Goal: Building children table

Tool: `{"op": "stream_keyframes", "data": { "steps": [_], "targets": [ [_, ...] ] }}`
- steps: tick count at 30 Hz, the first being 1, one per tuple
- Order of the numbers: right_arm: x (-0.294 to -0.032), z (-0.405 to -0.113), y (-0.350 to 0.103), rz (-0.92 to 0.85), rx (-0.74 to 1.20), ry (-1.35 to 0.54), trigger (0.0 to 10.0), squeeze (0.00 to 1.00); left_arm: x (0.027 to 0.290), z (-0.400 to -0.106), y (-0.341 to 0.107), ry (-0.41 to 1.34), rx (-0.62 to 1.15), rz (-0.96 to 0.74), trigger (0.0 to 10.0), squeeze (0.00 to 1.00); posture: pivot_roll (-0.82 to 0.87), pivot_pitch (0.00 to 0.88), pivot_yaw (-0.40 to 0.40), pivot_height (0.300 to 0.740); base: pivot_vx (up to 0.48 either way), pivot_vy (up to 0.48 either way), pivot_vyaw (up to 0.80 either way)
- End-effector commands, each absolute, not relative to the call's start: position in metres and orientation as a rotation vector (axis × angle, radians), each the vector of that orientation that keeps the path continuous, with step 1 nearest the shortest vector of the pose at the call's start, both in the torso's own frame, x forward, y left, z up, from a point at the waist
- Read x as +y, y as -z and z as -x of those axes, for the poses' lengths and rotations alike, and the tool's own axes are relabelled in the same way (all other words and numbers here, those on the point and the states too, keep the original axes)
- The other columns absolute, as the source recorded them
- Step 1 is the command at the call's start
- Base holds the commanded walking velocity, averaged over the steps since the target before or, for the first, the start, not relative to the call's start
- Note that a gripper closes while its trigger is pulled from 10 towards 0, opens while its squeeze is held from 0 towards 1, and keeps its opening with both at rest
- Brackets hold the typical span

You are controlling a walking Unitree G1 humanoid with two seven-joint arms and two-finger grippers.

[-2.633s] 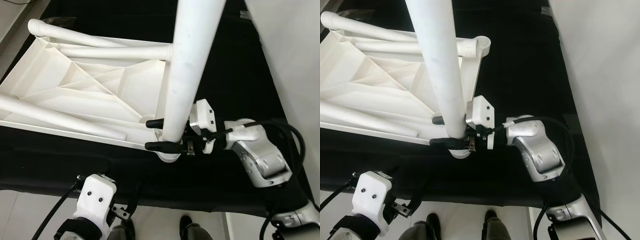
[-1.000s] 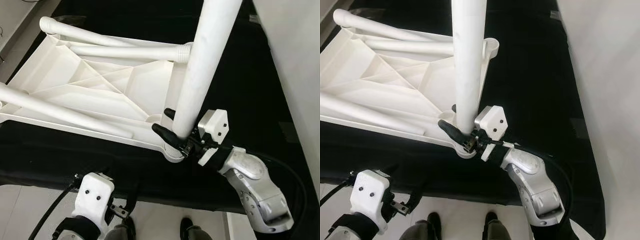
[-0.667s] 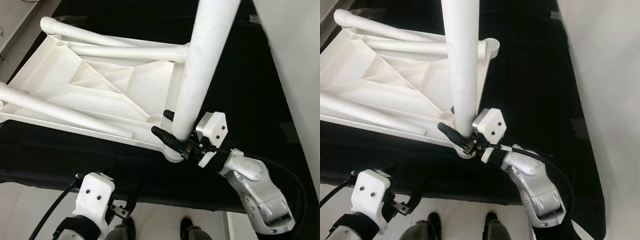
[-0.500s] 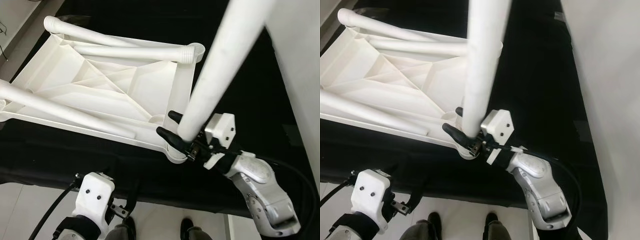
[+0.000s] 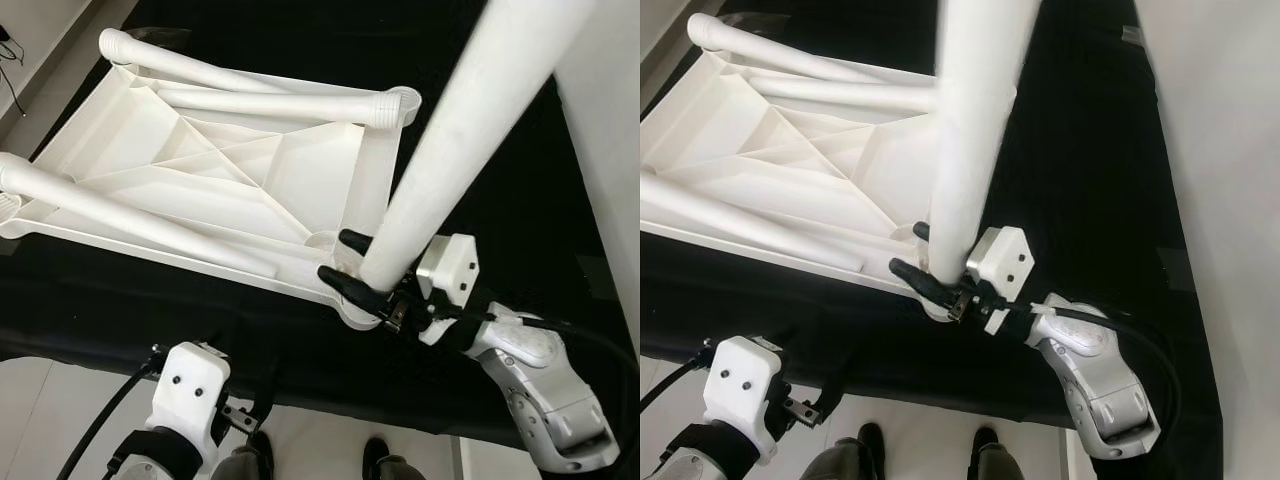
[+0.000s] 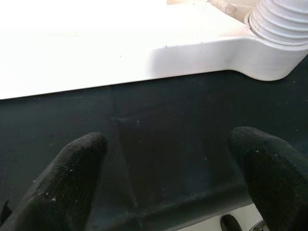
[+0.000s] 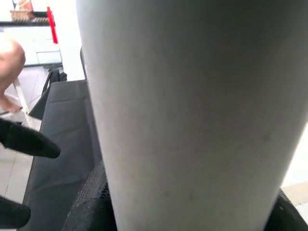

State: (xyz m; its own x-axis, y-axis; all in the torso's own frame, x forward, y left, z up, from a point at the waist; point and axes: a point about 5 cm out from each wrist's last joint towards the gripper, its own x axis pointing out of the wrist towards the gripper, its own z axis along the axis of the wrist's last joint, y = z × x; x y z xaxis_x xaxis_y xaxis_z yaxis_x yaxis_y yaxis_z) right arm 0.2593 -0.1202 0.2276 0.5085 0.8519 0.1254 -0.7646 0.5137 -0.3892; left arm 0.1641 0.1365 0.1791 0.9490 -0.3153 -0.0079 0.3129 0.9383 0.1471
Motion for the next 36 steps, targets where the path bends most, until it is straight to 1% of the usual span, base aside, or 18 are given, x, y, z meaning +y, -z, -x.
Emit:
{"op": "stream_keyframes", "data": {
  "steps": [1, 4, 11, 15, 18, 21, 22, 23, 24, 26, 28, 31, 33, 36],
  "targets": [
    [-0.131, -0.265, -0.179, 0.335, -0.038, -0.979, 10.0, 0.0, 0.139, -0.162, -0.174, 0.32, 0.02, -0.162, 10.0, 0.0, 0.03, 0.403, 0.016, 0.74, 0.0, 0.0, 0.0],
    [-0.131, -0.271, -0.178, 0.38, 0.004, -0.977, 10.0, 0.0, 0.139, -0.162, -0.174, 0.32, 0.02, -0.162, 10.0, 0.0, 0.03, 0.404, 0.015, 0.74, 0.0, 0.0, 0.0],
    [-0.131, -0.278, -0.179, 0.363, 0.032, -0.944, 10.0, 0.0, 0.139, -0.162, -0.174, 0.32, 0.02, -0.161, 10.0, 0.0, 0.04, 0.407, 0.011, 0.74, 0.0, 0.0, 0.0],
    [-0.132, -0.281, -0.174, 0.318, 0.088, -0.884, 10.0, 0.0, 0.139, -0.161, -0.175, 0.315, 0.02, -0.161, 10.0, 0.0, 0.04, 0.411, 0.009, 0.74, 0.0, 0.0, 0.0],
    [-0.132, -0.281, -0.173, 0.307, 0.102, -0.876, 10.0, 0.0, 0.139, -0.161, -0.175, 0.315, 0.02, -0.161, 10.0, 0.0, 0.04, 0.411, 0.009, 0.74, 0.0, 0.0, 0.0],
    [-0.134, -0.281, -0.167, 0.25, 0.135, -0.785, 10.0, 0.0, 0.139, -0.16, -0.175, 0.315, 0.021, -0.16, 10.0, 0.0, 0.03, 0.415, 0.012, 0.74, 0.0, 0.0, 0.0],
    [-0.134, -0.281, -0.167, 0.25, 0.135, -0.785, 10.0, 0.0, 0.139, -0.16, -0.175, 0.315, 0.021, -0.16, 10.0, 0.0, 0.03, 0.415, 0.012, 0.74, 0.0, 0.0, 0.0],
    [-0.135, -0.281, -0.165, 0.199, 0.133, -0.745, 10.0, 0.0, 0.139, -0.16, -0.175, 0.316, 0.022, -0.159, 10.0, 0.0, 0.03, 0.415, 0.013, 0.74, 0.0, 0.0, 0.0],
    [-0.135, -0.281, -0.165, 0.199, 0.133, -0.745, 10.0, 0.0, 0.139, -0.16, -0.175, 0.316, 0.022, -0.159, 10.0, 0.0, 0.03, 0.415, 0.013, 0.74, 0.0, 0.0, 0.0],
    [-0.133, -0.279, -0.169, 0.104, 0.071, -0.724, 10.0, 0.0, 0.139, -0.16, -0.175, 0.318, 0.023, -0.158, 10.0, 0.0, 0.03, 0.415, 0.014, 0.74, 0.0, 0.0, 0.0],
    [-0.133, -0.278, -0.17, 0.069, 0.047, -0.717, 10.0, 0.0, 0.139, -0.16, -0.175, 0.318, 0.024, -0.158, 10.0, 0.0, 0.03, 0.414, 0.015, 0.74, 0.0, 0.0, 0.0],
    [-0.133, -0.277, -0.17, 0.049, 0.027, -0.712, 10.0, 0.0, 0.139, -0.161, -0.174, 0.319, 0.024, -0.158, 10.0, 0.0, 0.03, 0.414, 0.015, 0.74, 0.0, 0.0, 0.0],
    [-0.134, -0.275, -0.173, 0.016, -0.02, -0.705, 10.0, 0.0, 0.14, -0.161, -0.174, 0.319, 0.024, -0.159, 10.0, 0.0, 0.03, 0.412, 0.016, 0.74, 0.0, 0.0, 0.0],
    [-0.13, -0.27, -0.176, 0.028, -0.066, -0.734, 10.0, 0.0, 0.14, -0.161, -0.174, 0.317, 0.024, -0.161, 10.0, 0.0, 0.03, 0.408, 0.018, 0.74, 0.0, 0.0, 0.0]
  ]
}}
